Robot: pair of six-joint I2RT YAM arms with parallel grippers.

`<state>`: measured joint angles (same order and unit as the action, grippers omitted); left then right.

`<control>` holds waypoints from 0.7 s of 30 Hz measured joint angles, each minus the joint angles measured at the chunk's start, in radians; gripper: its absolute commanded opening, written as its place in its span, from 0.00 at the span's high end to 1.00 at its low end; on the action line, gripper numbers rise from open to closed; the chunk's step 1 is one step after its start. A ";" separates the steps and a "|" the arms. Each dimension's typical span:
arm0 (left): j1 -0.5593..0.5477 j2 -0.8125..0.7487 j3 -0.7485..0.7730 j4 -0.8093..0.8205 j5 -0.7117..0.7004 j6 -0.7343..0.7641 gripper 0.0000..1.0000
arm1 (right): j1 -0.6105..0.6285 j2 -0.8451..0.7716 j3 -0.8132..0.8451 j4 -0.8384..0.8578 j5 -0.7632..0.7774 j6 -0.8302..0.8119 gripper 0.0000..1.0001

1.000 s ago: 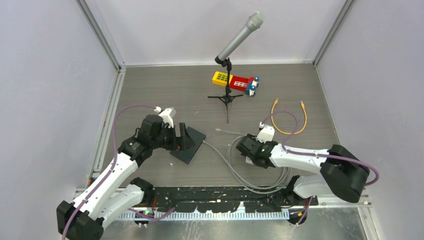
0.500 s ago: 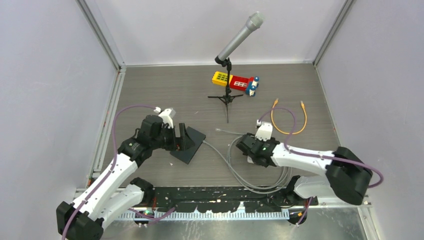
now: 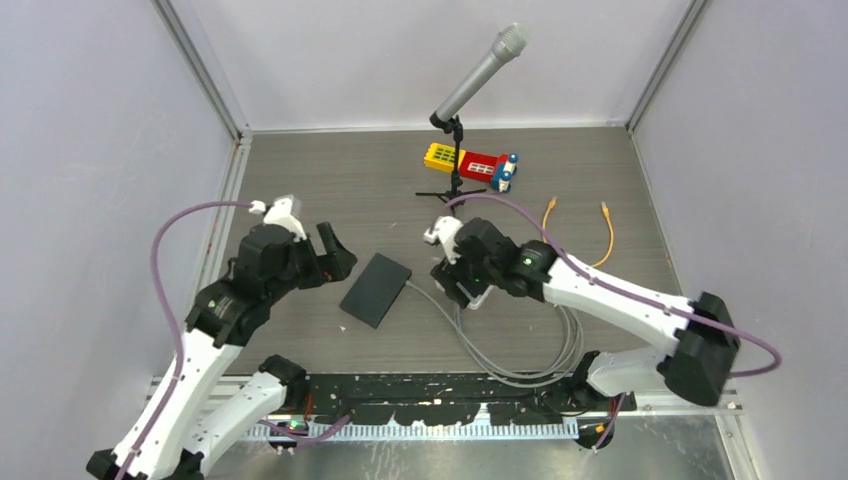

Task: Insert the plug into the switch port
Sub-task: Pick up the switch port at the center of the board, then place the switch port at the center of the board.

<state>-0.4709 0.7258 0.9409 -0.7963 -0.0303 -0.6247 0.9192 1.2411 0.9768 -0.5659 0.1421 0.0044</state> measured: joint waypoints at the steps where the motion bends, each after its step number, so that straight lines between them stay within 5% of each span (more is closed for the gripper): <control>1: 0.000 -0.018 0.019 -0.024 -0.028 -0.005 0.10 | 0.000 0.037 0.024 -0.008 -0.053 -0.045 0.96; 6: 0.000 -0.094 0.085 -0.113 -0.122 -0.026 0.10 | 0.016 0.286 0.209 -0.094 -0.316 -0.278 0.99; 14: 0.000 -0.140 0.101 -0.190 -0.162 -0.041 0.09 | 0.189 0.526 0.342 -0.126 -0.376 -0.555 0.99; 15: 0.000 -0.141 0.101 -0.200 -0.165 -0.045 0.09 | 0.206 0.541 0.341 -0.124 -0.380 -0.574 0.95; 21: 0.000 -0.175 0.101 -0.252 -0.198 -0.054 0.07 | 0.252 0.572 0.288 -0.071 -0.408 -0.654 0.23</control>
<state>-0.4709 0.5510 1.0424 -1.0485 -0.2279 -0.6785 1.1713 1.8130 1.2648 -0.6369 -0.2657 -0.6495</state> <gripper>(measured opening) 0.920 0.742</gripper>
